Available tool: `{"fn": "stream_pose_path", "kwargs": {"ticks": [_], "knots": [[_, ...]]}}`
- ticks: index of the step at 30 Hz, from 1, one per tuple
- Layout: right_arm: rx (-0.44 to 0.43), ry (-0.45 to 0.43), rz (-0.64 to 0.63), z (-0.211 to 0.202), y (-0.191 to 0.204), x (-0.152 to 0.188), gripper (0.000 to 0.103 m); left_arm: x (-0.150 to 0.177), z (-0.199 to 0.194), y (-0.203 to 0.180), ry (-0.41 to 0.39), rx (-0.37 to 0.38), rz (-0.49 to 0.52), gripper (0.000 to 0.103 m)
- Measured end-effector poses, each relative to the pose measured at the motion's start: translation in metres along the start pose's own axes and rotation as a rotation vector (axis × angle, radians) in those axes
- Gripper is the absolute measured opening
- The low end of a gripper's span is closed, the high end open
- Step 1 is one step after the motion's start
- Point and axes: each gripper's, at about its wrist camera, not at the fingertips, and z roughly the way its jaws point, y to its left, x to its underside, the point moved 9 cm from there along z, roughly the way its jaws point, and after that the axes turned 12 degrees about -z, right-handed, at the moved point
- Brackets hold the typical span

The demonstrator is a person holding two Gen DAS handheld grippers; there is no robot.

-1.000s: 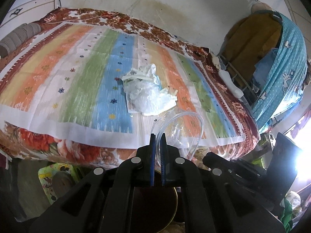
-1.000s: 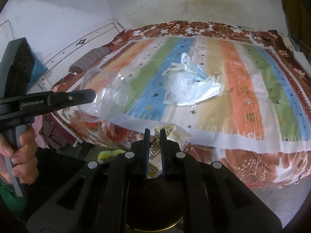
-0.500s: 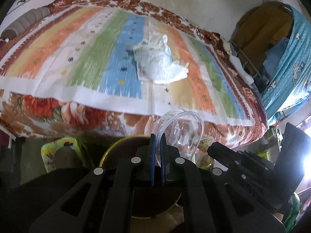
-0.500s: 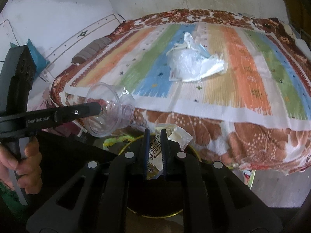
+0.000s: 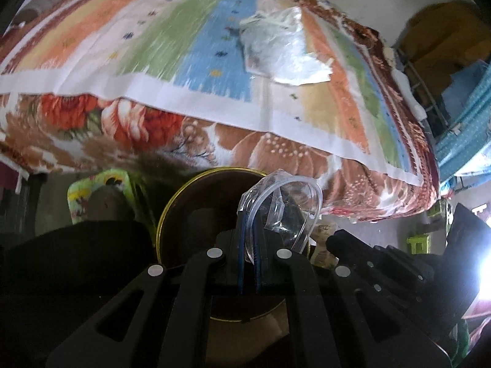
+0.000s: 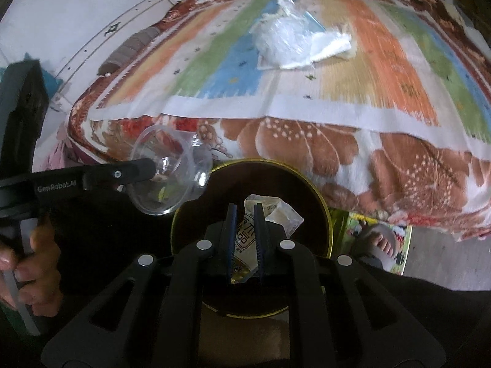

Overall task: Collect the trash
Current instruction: 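Open the left tool over the bin while the right tool releases the wrapper into it, then move both tools back over the pile of plastic bags on the bed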

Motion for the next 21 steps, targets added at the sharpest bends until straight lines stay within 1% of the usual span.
{"fn": "stream_pose_path", "kwargs": {"ticks": [3, 5, 6, 7, 8, 9, 10, 11, 14, 17, 21], "knots": [[-0.025, 0.034, 0.033, 0.011, 0.0, 0.005, 0.011, 0.001, 0.008, 0.004, 0.022, -0.012, -0.029, 0.004], [-0.025, 0.045, 0.04, 0.016, 0.0, 0.006, 0.012, 0.002, 0.014, 0.007, 0.042, -0.016, -0.047, 0.004], [-0.021, 0.05, 0.046, 0.018, -0.002, 0.007, 0.013, 0.002, 0.018, 0.009, 0.051, -0.019, -0.058, 0.005], [-0.019, 0.055, 0.05, 0.019, -0.003, 0.007, 0.019, 0.001, 0.02, 0.011, 0.053, -0.025, -0.067, 0.007], [-0.018, 0.062, 0.055, 0.021, -0.004, 0.007, 0.025, 0.0, 0.022, 0.013, 0.053, -0.035, -0.075, 0.021], [-0.017, 0.067, 0.066, 0.022, -0.006, 0.007, 0.041, -0.002, 0.024, 0.015, 0.052, -0.044, -0.086, 0.038], [-0.014, 0.068, 0.074, 0.023, -0.009, 0.007, 0.052, -0.004, 0.024, 0.017, 0.049, -0.047, -0.098, 0.044], [-0.008, 0.068, 0.077, 0.023, -0.011, 0.007, 0.052, -0.006, 0.024, 0.018, 0.045, -0.048, -0.107, 0.045], [-0.004, 0.064, 0.089, 0.022, -0.014, 0.006, 0.052, -0.011, 0.02, 0.02, 0.033, -0.033, -0.121, 0.046], [-0.004, 0.052, 0.099, 0.019, -0.019, 0.004, 0.052, -0.016, 0.014, 0.017, 0.007, -0.028, -0.103, 0.049], [0.007, 0.034, 0.092, 0.015, -0.023, -0.002, 0.053, -0.026, 0.007, 0.017, -0.028, -0.042, -0.087, 0.054]]}}
